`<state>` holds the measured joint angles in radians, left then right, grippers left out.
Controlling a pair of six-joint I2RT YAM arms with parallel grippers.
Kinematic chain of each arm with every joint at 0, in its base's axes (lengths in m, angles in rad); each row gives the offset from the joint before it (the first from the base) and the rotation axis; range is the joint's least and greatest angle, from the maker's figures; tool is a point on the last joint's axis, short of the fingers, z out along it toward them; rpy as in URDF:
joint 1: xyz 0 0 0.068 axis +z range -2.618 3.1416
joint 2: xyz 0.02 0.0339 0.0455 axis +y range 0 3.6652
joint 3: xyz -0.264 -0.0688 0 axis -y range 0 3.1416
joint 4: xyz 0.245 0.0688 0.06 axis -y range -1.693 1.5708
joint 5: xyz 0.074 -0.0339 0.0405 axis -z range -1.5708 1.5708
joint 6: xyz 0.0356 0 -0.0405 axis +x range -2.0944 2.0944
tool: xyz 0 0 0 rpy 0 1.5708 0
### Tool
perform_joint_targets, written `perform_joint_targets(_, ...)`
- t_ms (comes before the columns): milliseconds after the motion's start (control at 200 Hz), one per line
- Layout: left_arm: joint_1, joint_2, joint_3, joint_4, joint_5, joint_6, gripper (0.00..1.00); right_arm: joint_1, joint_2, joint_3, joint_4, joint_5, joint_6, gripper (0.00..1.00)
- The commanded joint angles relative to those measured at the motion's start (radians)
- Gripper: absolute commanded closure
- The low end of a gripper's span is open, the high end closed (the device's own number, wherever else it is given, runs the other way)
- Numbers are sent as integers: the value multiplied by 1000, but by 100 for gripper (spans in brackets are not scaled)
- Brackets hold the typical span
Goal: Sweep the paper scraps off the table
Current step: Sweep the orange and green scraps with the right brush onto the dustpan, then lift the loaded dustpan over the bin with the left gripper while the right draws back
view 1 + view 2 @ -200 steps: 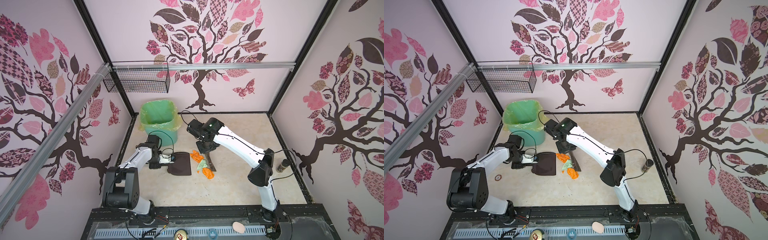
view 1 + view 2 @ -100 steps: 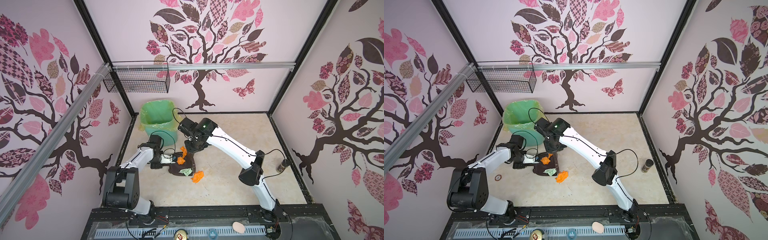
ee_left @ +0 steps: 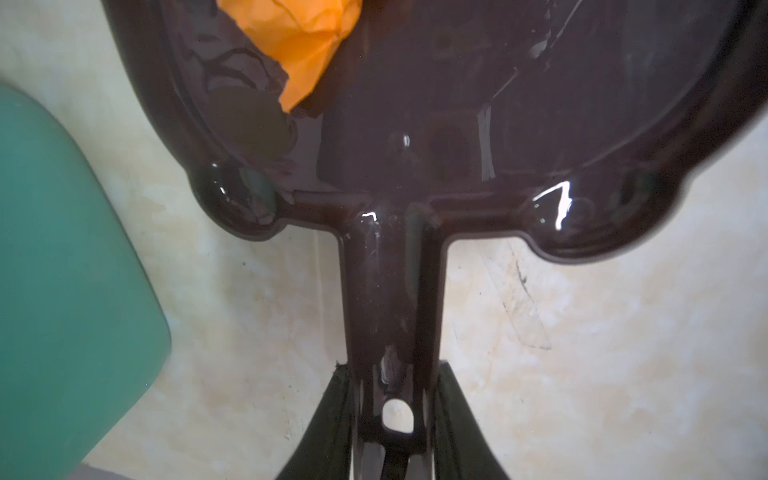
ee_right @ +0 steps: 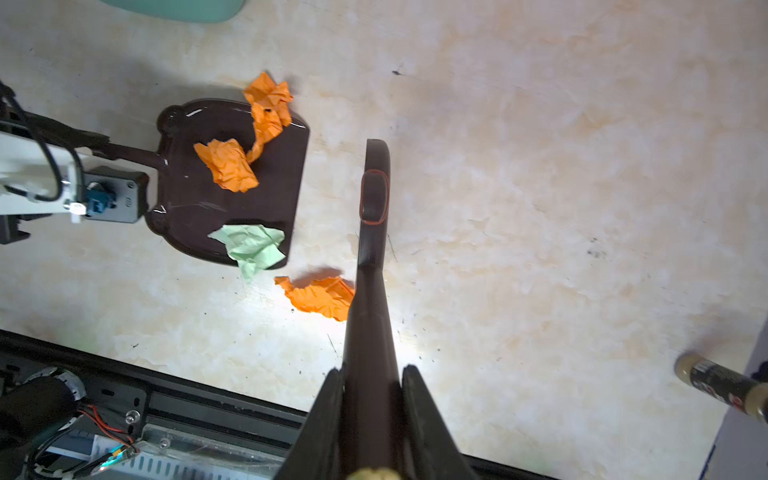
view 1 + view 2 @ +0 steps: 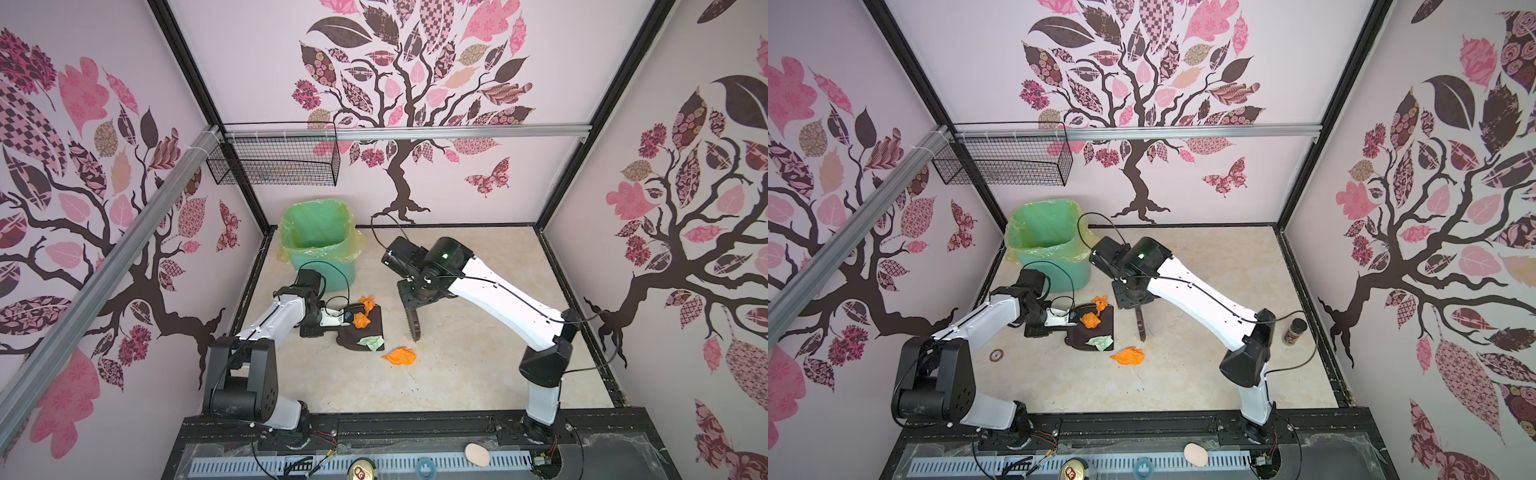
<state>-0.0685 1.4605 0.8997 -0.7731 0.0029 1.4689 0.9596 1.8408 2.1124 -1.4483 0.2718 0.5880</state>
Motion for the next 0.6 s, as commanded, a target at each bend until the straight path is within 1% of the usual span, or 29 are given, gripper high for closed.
perform_joint_targets(0, 22, -43, -29, -22, 24, 18, 100, -7, -127, -105, -23, 63, 58, 100)
perform_joint_targets(175, 58, -97, -30, -54, 60, 30, 100, -6, -227, -342, 28, 10, 93, 100)
perform_joint_targets(280, 85, -137, -14, -98, 100, 35, 100, -6, -262, -431, 56, -3, 106, 100)
perform_joint_targets(420, 113, -183, 30, -185, 165, 33, 100, -7, -288, -485, 90, -1, 108, 100)
perform_joint_targets(595, 121, -253, 72, -278, 188, 43, 100, -8, -282, -488, 101, 0, 98, 100)
